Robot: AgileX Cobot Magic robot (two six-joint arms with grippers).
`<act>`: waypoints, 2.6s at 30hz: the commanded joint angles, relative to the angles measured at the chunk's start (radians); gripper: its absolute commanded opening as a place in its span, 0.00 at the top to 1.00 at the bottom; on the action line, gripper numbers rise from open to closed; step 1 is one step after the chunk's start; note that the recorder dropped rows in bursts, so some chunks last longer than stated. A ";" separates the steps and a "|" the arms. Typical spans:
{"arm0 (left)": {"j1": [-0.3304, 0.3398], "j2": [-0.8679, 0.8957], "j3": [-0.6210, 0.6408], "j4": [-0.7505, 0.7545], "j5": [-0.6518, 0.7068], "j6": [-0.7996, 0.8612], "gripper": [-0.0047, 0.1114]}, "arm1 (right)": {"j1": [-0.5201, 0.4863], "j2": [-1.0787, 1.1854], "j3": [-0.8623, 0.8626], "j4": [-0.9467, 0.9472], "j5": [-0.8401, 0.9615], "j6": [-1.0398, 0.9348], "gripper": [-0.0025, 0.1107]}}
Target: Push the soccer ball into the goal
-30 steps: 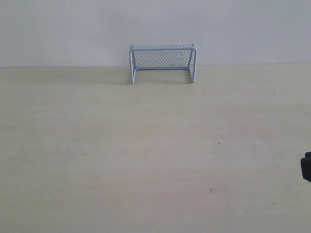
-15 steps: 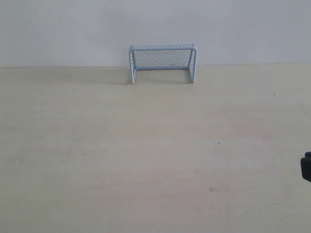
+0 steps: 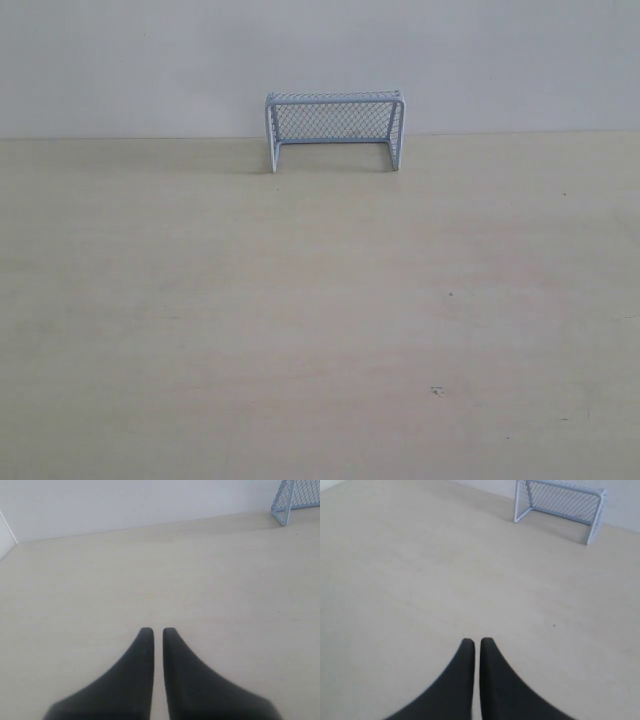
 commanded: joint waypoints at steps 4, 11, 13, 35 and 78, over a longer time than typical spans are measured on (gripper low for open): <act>-0.008 0.006 -0.004 0.000 -0.003 -0.009 0.91 | -0.104 -0.090 0.002 -0.010 -0.003 -0.040 0.98; -0.008 0.006 -0.004 0.000 -0.003 -0.009 0.91 | -0.177 -0.143 0.052 -0.011 -0.094 -0.059 0.98; -0.008 0.006 -0.004 0.000 -0.003 -0.009 0.91 | -0.194 -0.156 0.093 -0.009 -0.152 -0.059 0.98; -0.008 0.006 -0.004 0.000 -0.003 -0.009 0.91 | -0.419 -0.201 0.243 0.012 -0.268 -0.055 0.98; -0.008 0.006 -0.004 0.000 -0.003 -0.009 0.91 | -0.597 -0.350 0.500 0.012 -0.481 -0.024 0.98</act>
